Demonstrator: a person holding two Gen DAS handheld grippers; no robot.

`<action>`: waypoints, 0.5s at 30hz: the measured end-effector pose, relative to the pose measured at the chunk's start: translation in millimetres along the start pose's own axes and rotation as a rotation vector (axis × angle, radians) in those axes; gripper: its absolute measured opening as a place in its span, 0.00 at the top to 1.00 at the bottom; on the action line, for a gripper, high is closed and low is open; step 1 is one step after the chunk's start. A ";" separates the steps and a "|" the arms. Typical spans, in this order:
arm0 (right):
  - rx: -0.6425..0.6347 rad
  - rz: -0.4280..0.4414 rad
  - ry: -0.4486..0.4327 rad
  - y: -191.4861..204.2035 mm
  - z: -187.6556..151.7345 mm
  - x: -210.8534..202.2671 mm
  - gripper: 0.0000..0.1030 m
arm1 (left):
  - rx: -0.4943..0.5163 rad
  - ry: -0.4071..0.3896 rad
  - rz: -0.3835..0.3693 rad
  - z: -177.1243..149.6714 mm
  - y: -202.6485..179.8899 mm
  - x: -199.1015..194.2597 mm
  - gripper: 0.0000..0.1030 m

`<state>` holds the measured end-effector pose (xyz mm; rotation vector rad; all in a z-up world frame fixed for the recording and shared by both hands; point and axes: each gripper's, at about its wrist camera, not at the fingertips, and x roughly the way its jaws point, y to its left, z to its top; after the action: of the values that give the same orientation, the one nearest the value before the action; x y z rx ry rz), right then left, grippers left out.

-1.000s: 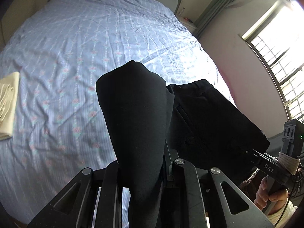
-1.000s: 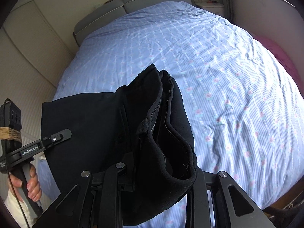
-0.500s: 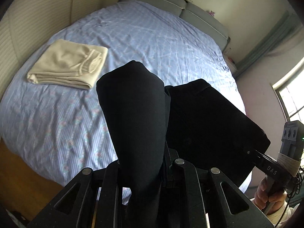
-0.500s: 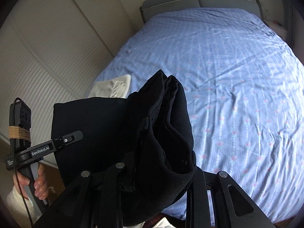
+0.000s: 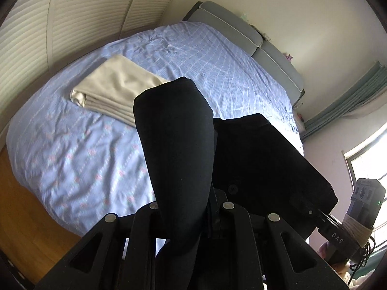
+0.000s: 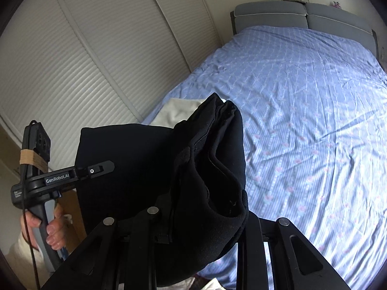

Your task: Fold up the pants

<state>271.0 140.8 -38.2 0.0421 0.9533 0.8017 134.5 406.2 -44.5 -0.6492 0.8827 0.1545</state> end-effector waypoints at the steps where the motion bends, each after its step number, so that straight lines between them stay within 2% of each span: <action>1: 0.004 -0.005 -0.005 9.7 3.9 8.4 0.74 | 0.020 0.007 -0.004 11.0 10.6 2.5 0.83; 7: 0.133 -0.055 -0.024 69.9 22.2 58.0 0.74 | 0.099 0.115 -0.050 85.3 81.0 9.9 0.83; 12: 0.250 -0.079 -0.030 114.0 30.2 94.9 0.74 | 0.162 0.184 -0.070 135.5 121.8 12.6 0.83; 15: 0.266 -0.096 -0.025 134.3 37.0 108.1 0.74 | 0.214 0.204 -0.084 164.5 139.7 23.3 0.83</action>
<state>253.4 316.2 -43.4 0.2348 1.0253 0.5816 205.7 611.1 -51.4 -0.5067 1.0500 -0.0832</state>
